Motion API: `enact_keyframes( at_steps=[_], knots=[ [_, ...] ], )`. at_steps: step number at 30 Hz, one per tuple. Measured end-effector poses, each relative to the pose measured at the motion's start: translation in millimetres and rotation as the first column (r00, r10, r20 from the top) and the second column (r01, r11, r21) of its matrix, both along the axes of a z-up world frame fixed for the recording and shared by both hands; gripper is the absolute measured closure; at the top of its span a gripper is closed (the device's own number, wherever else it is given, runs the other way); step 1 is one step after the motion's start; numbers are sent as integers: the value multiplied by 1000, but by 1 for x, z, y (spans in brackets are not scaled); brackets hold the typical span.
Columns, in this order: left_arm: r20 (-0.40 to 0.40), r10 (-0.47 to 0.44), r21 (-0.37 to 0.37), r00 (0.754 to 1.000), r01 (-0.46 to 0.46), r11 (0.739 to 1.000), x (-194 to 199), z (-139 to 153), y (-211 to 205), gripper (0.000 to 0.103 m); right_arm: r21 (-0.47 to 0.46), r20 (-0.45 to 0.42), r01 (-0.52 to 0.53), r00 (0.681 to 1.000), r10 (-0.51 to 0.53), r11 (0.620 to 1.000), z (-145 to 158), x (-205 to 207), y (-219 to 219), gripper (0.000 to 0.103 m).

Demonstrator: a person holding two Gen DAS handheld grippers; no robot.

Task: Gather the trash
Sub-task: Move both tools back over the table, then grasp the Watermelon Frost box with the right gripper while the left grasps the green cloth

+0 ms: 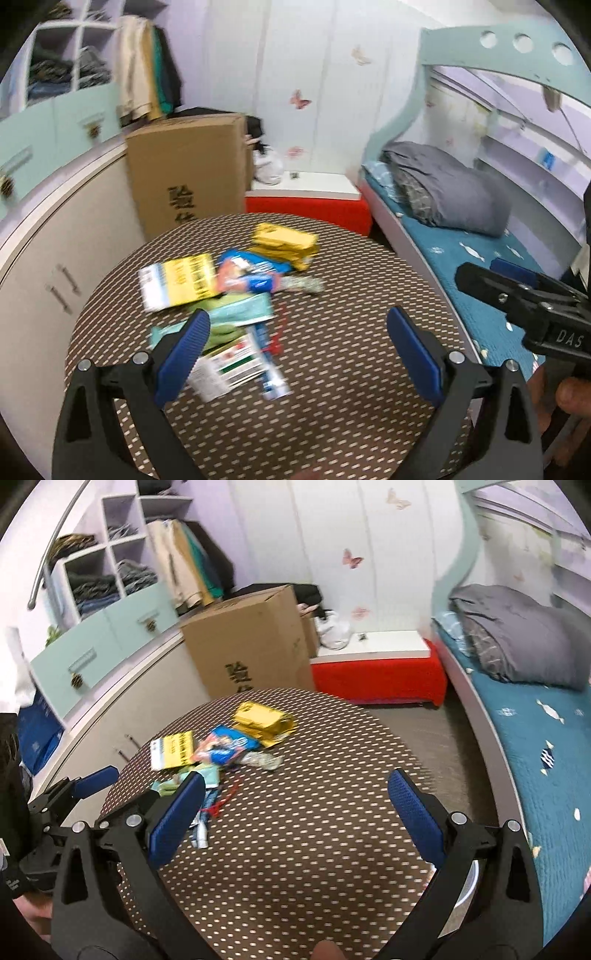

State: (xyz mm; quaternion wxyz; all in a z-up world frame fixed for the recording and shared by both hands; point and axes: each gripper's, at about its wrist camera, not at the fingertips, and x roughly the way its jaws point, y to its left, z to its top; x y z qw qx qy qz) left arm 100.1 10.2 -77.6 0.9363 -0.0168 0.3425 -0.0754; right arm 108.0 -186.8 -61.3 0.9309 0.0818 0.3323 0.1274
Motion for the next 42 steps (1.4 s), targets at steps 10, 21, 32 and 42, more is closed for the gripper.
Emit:
enact_keyframes(
  at_steps=[10,21,32,42],
  knots=[
    [-54,198,8,979,-198,980,-20,-29,85,9,-42,-95,-194,977,190,980,-39,10,89,6],
    [-116,383,20,917,-383,924,-40,-61,161,9,-131,-165,-338,934,316,932,-79,25,186,6],
    [-134,390,12,911,-392,920,-42,-71,169,9,-246,-164,-323,943,289,914,-109,34,212,29],
    [-145,288,-18,947,-293,956,-22,-75,134,9,-114,-142,-353,931,337,929,-86,9,146,29]
  ],
)
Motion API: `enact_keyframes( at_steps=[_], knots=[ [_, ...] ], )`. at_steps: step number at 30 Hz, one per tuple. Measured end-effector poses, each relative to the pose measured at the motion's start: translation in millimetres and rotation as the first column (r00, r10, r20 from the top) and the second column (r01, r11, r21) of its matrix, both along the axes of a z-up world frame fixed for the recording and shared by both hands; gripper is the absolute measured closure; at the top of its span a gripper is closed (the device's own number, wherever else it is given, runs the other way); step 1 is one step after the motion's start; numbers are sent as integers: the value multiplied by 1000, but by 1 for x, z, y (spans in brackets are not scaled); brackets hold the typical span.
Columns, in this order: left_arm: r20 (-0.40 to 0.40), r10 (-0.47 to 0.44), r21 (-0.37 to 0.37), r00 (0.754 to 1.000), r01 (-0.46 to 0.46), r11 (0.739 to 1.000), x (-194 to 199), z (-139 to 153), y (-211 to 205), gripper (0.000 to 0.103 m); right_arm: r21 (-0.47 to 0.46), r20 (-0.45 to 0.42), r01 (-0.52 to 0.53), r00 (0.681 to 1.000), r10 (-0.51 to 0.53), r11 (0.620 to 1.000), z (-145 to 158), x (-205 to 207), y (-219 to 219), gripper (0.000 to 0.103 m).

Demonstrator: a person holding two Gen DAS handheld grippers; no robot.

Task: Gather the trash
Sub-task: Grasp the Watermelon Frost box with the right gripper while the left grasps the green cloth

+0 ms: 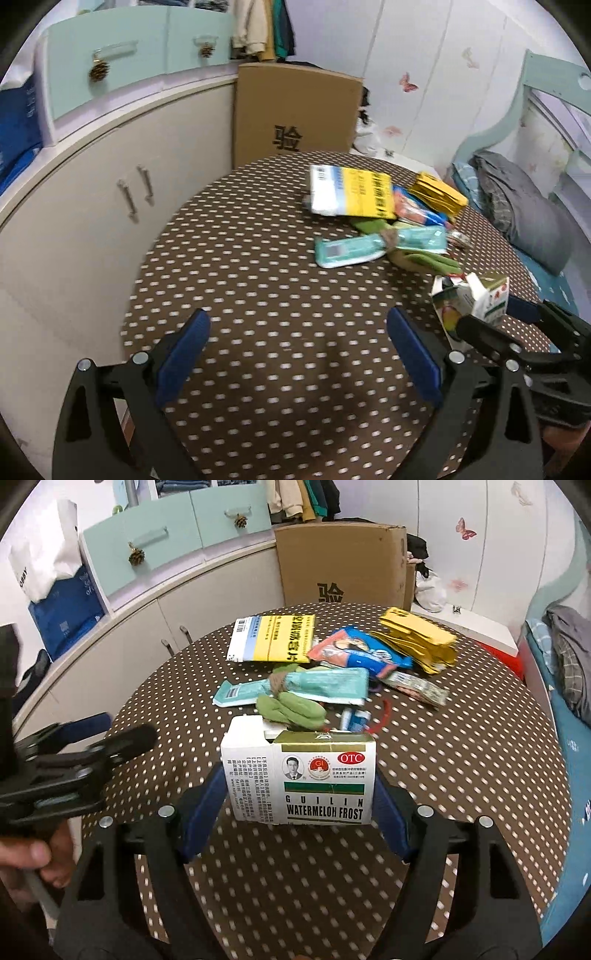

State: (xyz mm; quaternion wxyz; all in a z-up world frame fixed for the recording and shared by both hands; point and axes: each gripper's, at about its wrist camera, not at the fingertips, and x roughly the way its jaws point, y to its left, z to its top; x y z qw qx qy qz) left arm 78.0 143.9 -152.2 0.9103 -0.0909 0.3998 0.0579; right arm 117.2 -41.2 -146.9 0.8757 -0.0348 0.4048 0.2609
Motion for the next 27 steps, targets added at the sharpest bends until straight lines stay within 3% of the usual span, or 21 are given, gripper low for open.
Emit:
enact_keyframes(
  at_steps=[7,19,23,24,26,27],
  knots=[
    [-6,-97,-26,995,97,995,19,-5,-32,9,103,-29,82,996,-79,991,10,-12,-46,29],
    [-57,-164,-24,985,163,986,69,-28,-75,9,166,-29,194,981,-192,967,16,-11,-98,29],
    [-87,-182,9,979,184,983,84,-36,-85,39,176,-20,207,978,-207,962,20,-12,-106,29],
    [-86,-191,16,978,193,981,86,-35,-87,58,178,-18,209,978,-209,962,20,-13,-107,29],
    [-93,-232,-34,968,230,973,88,-33,-88,84,181,-16,209,978,-210,961,22,-13,-109,29],
    [-88,-240,-38,967,237,971,86,-29,-88,92,182,-14,209,978,-210,961,22,-13,-110,29]
  ],
)
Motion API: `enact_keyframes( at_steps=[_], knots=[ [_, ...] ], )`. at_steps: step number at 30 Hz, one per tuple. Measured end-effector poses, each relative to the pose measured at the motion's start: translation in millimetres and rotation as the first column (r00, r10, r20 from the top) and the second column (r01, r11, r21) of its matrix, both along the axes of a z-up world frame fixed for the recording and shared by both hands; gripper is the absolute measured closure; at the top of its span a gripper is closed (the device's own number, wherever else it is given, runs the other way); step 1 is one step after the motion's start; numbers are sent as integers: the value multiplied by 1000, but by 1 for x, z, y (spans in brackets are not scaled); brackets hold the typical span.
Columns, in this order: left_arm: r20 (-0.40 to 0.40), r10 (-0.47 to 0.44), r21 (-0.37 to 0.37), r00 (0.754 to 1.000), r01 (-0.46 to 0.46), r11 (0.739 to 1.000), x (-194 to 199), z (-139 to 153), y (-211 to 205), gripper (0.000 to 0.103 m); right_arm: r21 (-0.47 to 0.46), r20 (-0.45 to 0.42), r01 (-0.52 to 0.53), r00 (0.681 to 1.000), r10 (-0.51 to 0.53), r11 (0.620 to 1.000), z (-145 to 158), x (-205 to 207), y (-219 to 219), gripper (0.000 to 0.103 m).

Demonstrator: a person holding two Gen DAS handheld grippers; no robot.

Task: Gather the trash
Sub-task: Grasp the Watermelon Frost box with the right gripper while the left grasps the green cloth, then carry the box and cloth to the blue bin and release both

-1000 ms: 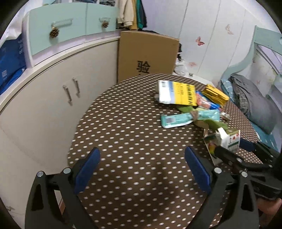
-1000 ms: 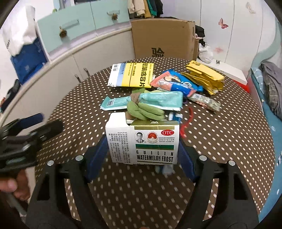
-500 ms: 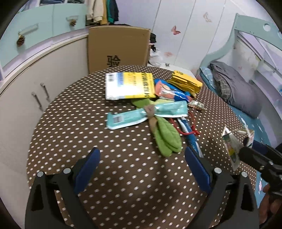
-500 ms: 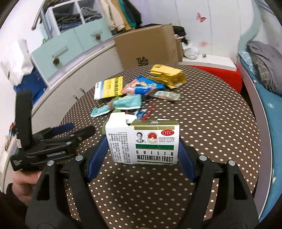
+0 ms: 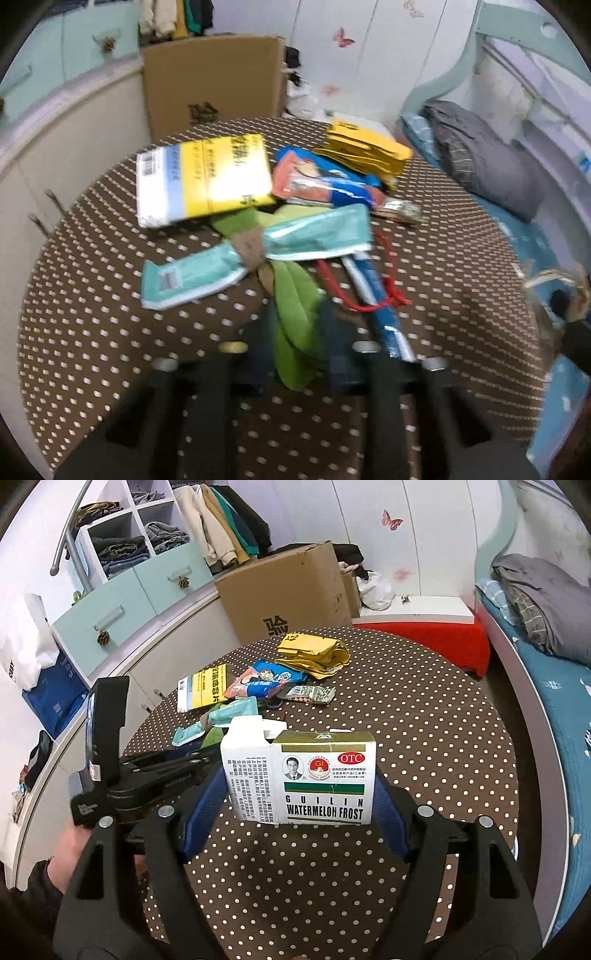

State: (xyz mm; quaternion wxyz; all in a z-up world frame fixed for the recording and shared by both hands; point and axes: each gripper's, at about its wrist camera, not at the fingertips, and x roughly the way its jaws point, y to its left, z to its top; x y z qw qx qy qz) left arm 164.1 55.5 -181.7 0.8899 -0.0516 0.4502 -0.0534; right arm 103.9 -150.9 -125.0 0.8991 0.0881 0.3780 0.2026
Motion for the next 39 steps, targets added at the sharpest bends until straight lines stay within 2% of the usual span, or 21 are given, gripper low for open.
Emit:
enact_keyframes(
  at_steps=[2,10,17,24,30,34,39],
  knots=[
    [17,-20,8,1000,20,1000,-5,6,-1,95,2,9,1,1000,-1,1000,3,-1,-2,29],
    [99,-81,-42,992,86,995,-46,52,9,95,21,58,11,998,-12,1000,21,0,-13,29],
    [200,-120,-55,972,133,990,-65,97,7,95,41,109,30,993,-35,999,39,0,-32,29],
    [294,-179,-45,939,200,979,-69,132,-22,95,51,167,80,982,-87,996,58,-6,-65,29],
    [340,-231,-46,912,262,964,-67,149,-53,95,43,203,159,965,-165,986,69,-12,-103,29],
    [364,-292,-41,885,328,944,-65,158,-83,95,43,210,243,946,-247,969,69,-18,-142,29],
    [377,-364,-31,851,405,914,-60,164,-120,95,58,175,346,920,-351,936,57,-19,-190,29]
  ],
)
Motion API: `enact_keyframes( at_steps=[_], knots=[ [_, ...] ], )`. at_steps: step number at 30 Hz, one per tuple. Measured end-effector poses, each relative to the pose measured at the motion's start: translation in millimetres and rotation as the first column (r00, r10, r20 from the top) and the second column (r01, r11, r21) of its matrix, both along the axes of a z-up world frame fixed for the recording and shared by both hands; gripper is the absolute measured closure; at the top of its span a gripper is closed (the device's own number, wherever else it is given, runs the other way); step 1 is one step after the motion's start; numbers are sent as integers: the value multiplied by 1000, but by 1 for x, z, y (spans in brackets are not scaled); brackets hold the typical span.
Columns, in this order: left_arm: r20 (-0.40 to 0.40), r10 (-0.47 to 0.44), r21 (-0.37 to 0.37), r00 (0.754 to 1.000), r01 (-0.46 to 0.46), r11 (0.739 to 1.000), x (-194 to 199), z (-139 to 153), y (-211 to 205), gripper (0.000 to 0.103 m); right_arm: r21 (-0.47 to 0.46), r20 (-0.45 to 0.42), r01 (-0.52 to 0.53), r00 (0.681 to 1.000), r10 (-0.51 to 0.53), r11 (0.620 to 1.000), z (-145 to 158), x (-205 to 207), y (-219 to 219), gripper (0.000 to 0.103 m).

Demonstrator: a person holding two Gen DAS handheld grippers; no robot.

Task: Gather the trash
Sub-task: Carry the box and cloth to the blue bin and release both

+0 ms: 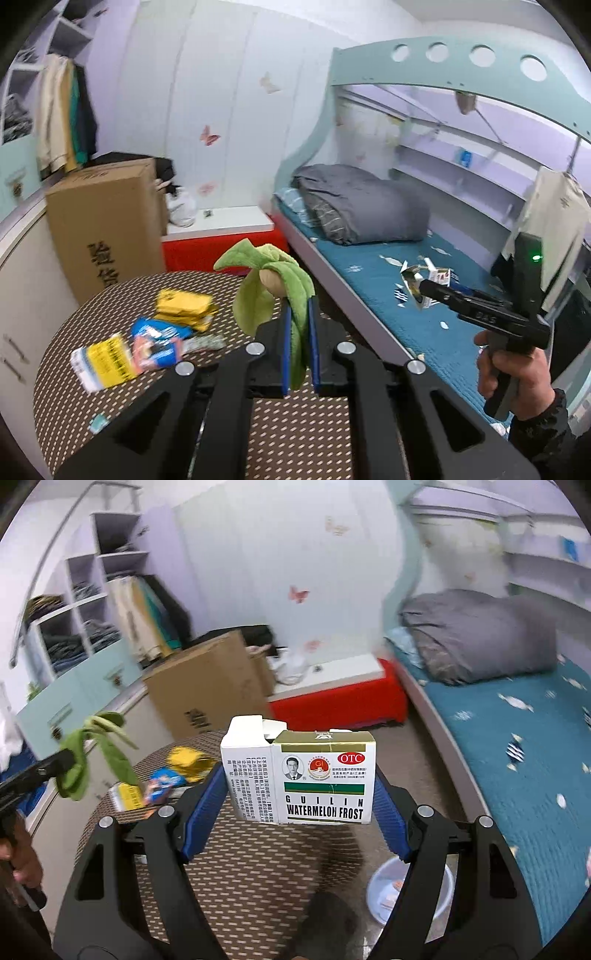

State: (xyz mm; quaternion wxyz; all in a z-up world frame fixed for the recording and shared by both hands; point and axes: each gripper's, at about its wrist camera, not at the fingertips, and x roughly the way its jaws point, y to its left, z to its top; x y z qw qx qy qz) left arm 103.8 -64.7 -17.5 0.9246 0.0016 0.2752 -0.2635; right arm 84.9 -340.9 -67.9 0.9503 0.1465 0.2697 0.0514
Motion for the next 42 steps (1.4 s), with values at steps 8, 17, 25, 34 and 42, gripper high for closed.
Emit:
enact_keyframes(
  at_steps=[8,17,25,34,42],
  knots=[
    [-17,-91,13,996,91,996,10,-10,-53,95,90,-182,160,973,-142,983,-69,13,-80,29],
    [-77,-186,71,980,191,979,26,-38,-124,95,176,-415,249,896,-158,952,-179,46,-121,29],
    [-148,-263,132,953,283,950,41,-70,-182,95,345,-491,408,846,-208,845,-230,36,-166,10],
    [-255,-355,191,900,406,894,53,-122,-250,95,324,-413,468,852,-322,822,-191,-25,-200,9],
    [-356,-391,243,849,488,838,63,-168,-304,93,307,-371,491,851,-372,815,-165,-49,-216,9]
  ],
)
